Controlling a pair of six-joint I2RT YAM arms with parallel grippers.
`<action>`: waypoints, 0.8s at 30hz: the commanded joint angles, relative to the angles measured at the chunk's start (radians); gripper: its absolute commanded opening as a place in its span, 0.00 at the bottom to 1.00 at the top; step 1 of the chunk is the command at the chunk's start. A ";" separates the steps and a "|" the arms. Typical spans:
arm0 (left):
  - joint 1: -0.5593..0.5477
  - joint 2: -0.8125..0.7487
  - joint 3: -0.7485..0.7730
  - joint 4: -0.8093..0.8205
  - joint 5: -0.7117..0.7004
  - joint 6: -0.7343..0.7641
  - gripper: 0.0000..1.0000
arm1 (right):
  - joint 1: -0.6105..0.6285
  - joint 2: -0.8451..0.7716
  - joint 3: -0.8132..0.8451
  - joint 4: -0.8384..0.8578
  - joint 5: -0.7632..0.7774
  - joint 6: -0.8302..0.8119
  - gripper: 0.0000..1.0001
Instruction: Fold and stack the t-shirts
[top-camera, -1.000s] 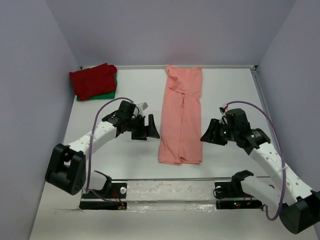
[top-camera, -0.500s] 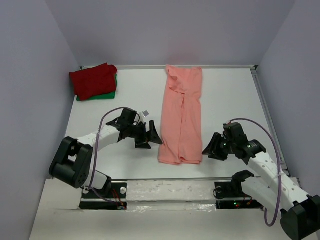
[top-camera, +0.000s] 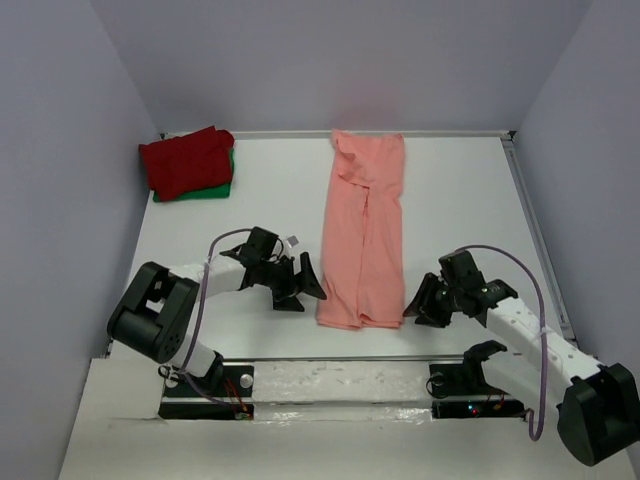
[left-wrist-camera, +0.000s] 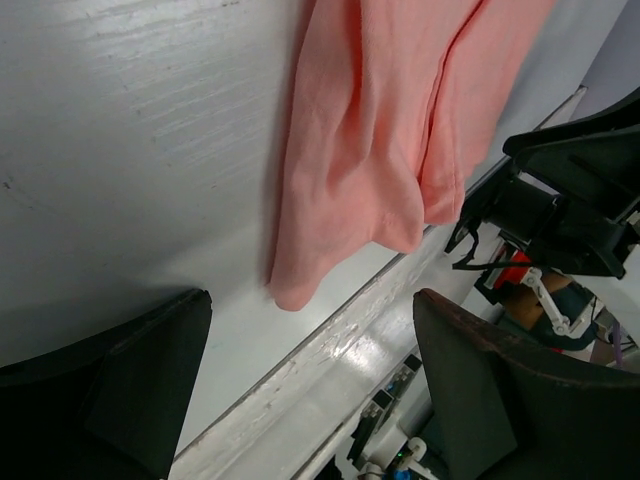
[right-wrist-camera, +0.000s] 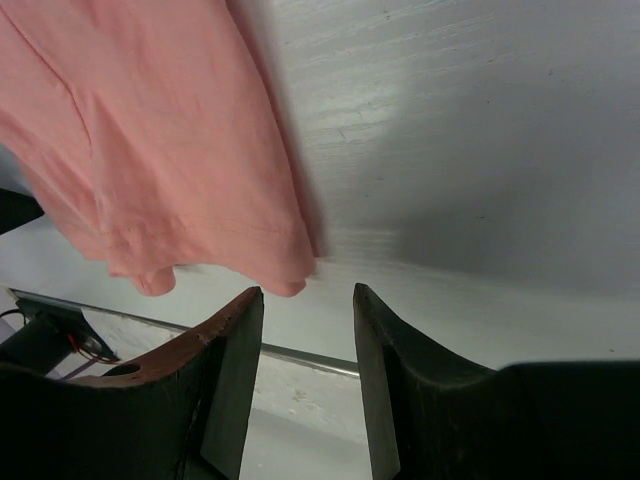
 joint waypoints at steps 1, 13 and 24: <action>-0.025 0.028 -0.015 0.064 0.050 -0.040 0.95 | 0.008 0.034 -0.003 0.099 0.030 -0.009 0.47; -0.076 0.104 -0.024 0.144 0.079 -0.087 0.92 | 0.018 0.108 -0.024 0.185 -0.002 0.005 0.46; -0.110 0.091 -0.041 0.130 0.057 -0.121 0.88 | 0.083 0.121 -0.001 0.182 0.014 0.028 0.46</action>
